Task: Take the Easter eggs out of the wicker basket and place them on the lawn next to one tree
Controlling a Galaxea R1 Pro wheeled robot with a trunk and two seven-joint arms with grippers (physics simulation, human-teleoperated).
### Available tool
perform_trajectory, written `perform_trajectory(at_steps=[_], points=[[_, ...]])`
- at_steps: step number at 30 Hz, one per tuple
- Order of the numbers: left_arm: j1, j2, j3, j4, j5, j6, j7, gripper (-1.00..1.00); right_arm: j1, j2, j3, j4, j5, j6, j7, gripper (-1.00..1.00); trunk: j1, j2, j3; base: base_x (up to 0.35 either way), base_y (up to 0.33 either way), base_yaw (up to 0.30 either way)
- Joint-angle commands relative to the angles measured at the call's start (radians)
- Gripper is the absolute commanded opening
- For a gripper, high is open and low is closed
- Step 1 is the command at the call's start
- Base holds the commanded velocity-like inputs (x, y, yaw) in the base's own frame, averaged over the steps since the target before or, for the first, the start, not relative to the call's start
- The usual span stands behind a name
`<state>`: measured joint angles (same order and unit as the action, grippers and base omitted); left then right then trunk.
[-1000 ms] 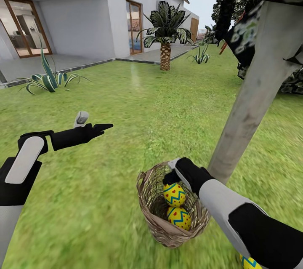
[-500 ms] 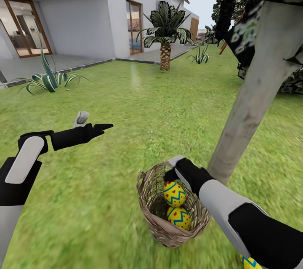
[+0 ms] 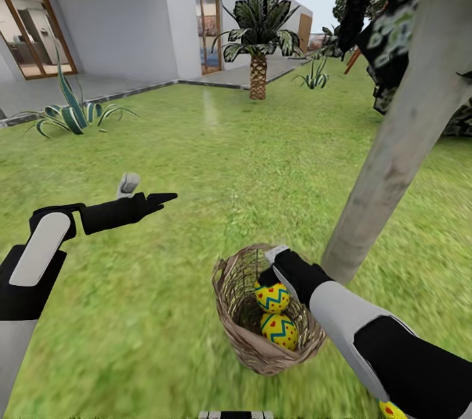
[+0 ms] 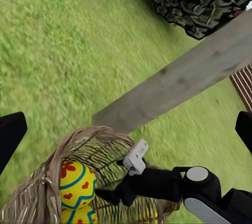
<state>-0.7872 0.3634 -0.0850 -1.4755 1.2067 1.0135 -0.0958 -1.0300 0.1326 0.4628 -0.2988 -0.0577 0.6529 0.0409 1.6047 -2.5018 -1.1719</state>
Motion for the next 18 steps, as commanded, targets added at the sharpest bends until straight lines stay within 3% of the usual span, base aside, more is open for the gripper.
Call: perform_trajectory(at_steps=[1, 5, 9, 13, 18], points=[[-0.001, 0.000, -0.001, 0.000, -0.009, 0.001, -0.010, 1.00, -0.001, -0.001, 0.008, -0.001, -0.005, 0.004, 0.001, 1.00, 0.000, -0.001, -0.005, 0.000, 0.000, 0.000], [-0.001, 0.000, -0.002, 0.000, -0.009, 0.001, -0.010, 1.00, -0.001, 0.000, 0.008, 0.000, 0.006, 0.001, 0.000, 1.00, 0.002, -0.002, -0.020, 0.000, 0.000, 0.000], [0.000, 0.000, -0.002, 0.000, -0.010, 0.001, -0.010, 1.00, 0.000, 0.002, 0.008, -0.003, 0.073, -0.010, -0.001, 1.00, 0.004, -0.003, -0.036, 0.000, 0.000, 0.000], [-0.001, -0.001, -0.003, 0.000, -0.010, 0.001, -0.010, 1.00, 0.001, 0.004, 0.008, -0.003, 0.095, -0.073, -0.006, 1.00, 0.006, -0.003, -0.051, 0.000, 0.000, 0.000], [-0.001, -0.001, -0.003, 0.000, -0.009, 0.001, -0.010, 1.00, 0.001, 0.008, 0.008, -0.007, 0.113, -0.112, -0.076, 1.00, 0.008, -0.005, -0.071, 0.000, 0.000, 0.000]])
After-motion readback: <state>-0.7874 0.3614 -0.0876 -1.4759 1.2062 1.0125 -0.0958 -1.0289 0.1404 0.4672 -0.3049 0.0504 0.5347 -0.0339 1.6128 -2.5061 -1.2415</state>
